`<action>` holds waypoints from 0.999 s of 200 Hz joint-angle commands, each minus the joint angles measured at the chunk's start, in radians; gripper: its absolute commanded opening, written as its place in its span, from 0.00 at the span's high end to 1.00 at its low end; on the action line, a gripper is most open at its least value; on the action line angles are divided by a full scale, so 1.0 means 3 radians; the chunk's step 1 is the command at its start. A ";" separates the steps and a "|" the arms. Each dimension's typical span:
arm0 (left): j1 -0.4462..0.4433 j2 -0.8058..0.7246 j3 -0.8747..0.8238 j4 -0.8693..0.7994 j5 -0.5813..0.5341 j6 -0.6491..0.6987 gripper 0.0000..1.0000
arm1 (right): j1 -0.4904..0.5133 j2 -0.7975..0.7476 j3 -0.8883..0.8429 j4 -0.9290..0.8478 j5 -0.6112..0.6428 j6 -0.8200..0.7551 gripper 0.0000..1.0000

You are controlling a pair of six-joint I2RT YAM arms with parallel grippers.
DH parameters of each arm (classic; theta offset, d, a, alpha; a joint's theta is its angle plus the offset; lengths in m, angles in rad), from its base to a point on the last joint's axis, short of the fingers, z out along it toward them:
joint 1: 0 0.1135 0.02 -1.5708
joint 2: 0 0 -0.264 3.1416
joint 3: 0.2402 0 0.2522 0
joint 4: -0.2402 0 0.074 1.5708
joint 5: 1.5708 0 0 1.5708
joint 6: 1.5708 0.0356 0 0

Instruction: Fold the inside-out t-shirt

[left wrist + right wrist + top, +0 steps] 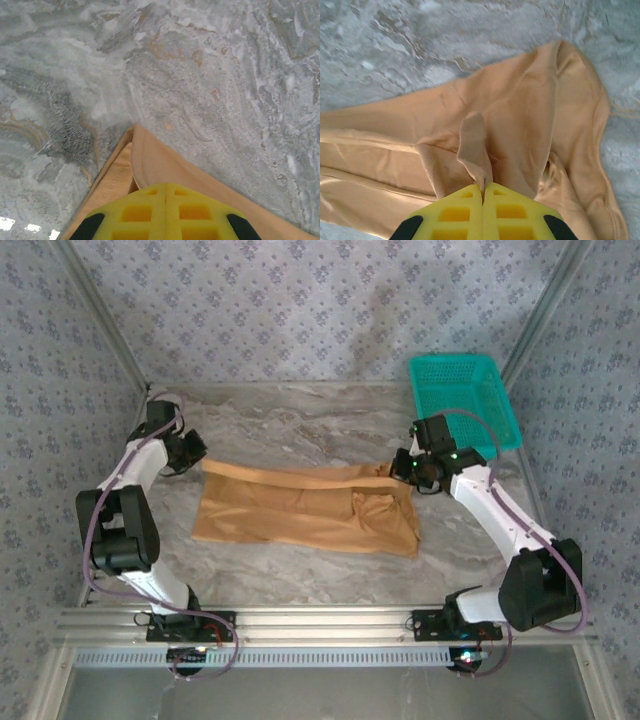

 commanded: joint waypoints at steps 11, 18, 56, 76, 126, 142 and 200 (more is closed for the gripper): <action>0.0031 -0.0249 -0.0288 0.0053 -0.0100 0.0023 1.00 | 0.0011 -0.0159 -0.0330 -0.0045 0.0006 0.0132 1.00; 0.0031 -0.0275 -0.0359 0.0086 -0.0100 0.0020 1.00 | 0.0024 -0.0175 -0.0402 0.0041 -0.0019 0.0162 1.00; 0.0017 -0.0324 -0.0763 0.0229 -0.0049 -0.0026 0.96 | 0.0217 -0.0216 -0.0803 0.0221 -0.0035 0.0406 0.89; 0.0020 -0.0395 -0.0846 0.0105 -0.0253 -0.0003 0.74 | 0.0245 -0.0303 -0.0932 0.0110 0.0100 0.0430 0.65; -0.0441 -0.0903 -0.0659 -0.0073 -0.0908 0.0014 0.59 | 0.0308 -0.0438 -0.0576 -0.0061 0.0546 0.0304 0.60; -0.0568 -0.0848 -0.0647 0.0166 -0.0595 -0.0073 0.58 | 0.0402 -0.0153 -0.0360 -0.0044 0.0560 0.0129 0.58; -0.0720 -0.0336 -0.0643 0.0353 -0.0204 -0.0253 0.62 | 0.0717 0.0592 0.0022 -0.0102 0.0586 0.0466 0.62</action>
